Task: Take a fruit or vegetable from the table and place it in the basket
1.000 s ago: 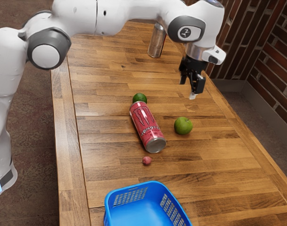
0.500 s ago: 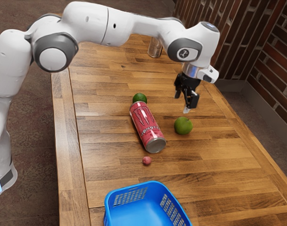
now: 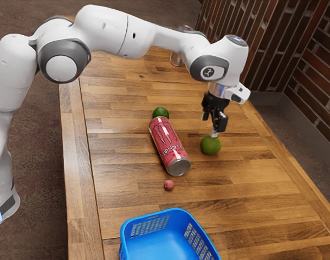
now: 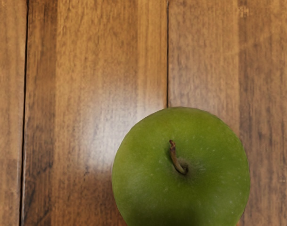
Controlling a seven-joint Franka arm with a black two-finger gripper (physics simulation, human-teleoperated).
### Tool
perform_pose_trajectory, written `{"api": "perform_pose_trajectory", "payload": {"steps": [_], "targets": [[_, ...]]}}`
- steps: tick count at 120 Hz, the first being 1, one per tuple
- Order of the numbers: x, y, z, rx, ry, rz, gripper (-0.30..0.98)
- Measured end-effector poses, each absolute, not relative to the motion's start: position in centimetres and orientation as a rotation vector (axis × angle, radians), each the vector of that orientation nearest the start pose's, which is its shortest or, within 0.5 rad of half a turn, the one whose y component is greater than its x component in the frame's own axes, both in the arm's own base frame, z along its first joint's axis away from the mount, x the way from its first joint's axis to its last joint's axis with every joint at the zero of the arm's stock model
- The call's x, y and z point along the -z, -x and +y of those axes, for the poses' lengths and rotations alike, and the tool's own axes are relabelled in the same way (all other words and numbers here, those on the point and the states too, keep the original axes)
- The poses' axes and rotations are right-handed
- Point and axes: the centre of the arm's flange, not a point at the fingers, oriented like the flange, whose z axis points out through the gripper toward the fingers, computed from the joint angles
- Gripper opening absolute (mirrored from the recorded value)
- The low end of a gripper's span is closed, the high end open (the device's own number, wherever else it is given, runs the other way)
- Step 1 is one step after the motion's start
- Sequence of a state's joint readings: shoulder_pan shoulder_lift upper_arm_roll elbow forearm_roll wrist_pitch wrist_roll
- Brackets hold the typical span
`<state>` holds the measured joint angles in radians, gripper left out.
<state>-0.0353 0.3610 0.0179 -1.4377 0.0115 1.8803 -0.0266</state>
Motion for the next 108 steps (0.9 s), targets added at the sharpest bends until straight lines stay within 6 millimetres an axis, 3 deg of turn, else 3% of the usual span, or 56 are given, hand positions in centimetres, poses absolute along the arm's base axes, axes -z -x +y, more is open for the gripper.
{"api": "perform_pose_trajectory", "payload": {"steps": [21,108], "targets": [[-49.2,-68.1,-1.3,0.159,3.125,0.007,0.69],[-43.3,-69.3,-2.0,0.097,3.141,0.044,0.69]]}}
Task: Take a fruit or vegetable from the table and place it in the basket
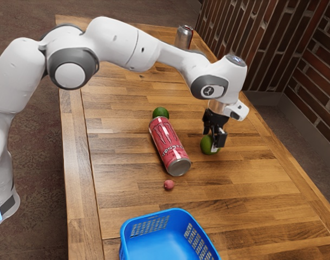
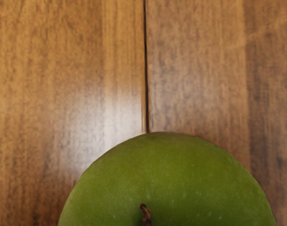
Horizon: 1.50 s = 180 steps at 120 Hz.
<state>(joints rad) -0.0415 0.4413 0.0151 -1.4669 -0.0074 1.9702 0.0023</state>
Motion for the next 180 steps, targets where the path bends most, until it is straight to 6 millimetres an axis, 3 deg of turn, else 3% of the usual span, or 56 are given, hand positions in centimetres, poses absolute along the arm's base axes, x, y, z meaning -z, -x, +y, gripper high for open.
{"api": "perform_pose_trajectory", "payload": {"steps": [26,54,66,74,82,91,101,118,148,163,180], "targets": [[-42.3,-69.6,-2.3,0.090,3.149,0.047,0.67],[-41.9,-69.7,-2.8,0.089,3.162,0.047,0.41],[-43.6,-69.4,-3.3,0.117,3.165,0.056,0.37],[-46.8,-68.6,-3.9,0.167,3.167,0.074,0.36],[-51.9,-67.1,-6.7,0.254,3.174,0.150,0.36],[-58.4,-65.2,-11.8,0.376,3.159,0.301,0.36],[-61.5,-63.3,-17.1,0.415,3.141,0.454,0.37],[-63.5,-60.1,-23.5,0.407,3.120,0.648,0.36],[-66.1,-51.6,-35.0,0.407,3.027,1.026,0.37],[-66.3,-47.9,-39.5,0.403,2.963,1.172,0.37],[-66.2,-45.5,-42.1,0.397,2.919,1.256,0.36]]}}
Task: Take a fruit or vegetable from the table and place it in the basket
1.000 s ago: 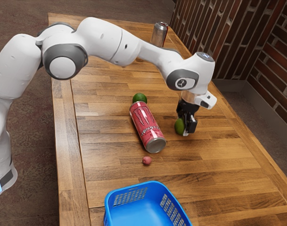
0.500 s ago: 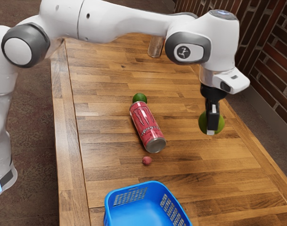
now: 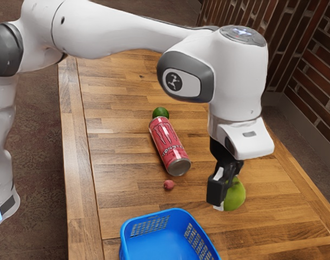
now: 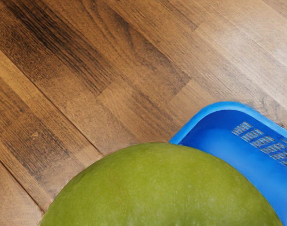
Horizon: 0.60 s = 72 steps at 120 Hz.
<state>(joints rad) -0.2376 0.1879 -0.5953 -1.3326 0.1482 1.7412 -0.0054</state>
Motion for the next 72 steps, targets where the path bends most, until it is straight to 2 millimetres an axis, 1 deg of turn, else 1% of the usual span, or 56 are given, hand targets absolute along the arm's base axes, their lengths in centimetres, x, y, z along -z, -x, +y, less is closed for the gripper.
{"api": "perform_pose_trajectory", "payload": {"steps": [26,48,57,72], "targets": [[-66.0,-43.2,-44.6,0.391,2.877,1.336,0.36],[-65.3,-42.9,-45.0,0.371,2.865,1.346,0.37],[-64.4,-42.8,-45.0,0.343,2.859,1.348,0.49],[-63.6,-42.8,-45.0,0.314,2.858,1.342,0.60]]}}
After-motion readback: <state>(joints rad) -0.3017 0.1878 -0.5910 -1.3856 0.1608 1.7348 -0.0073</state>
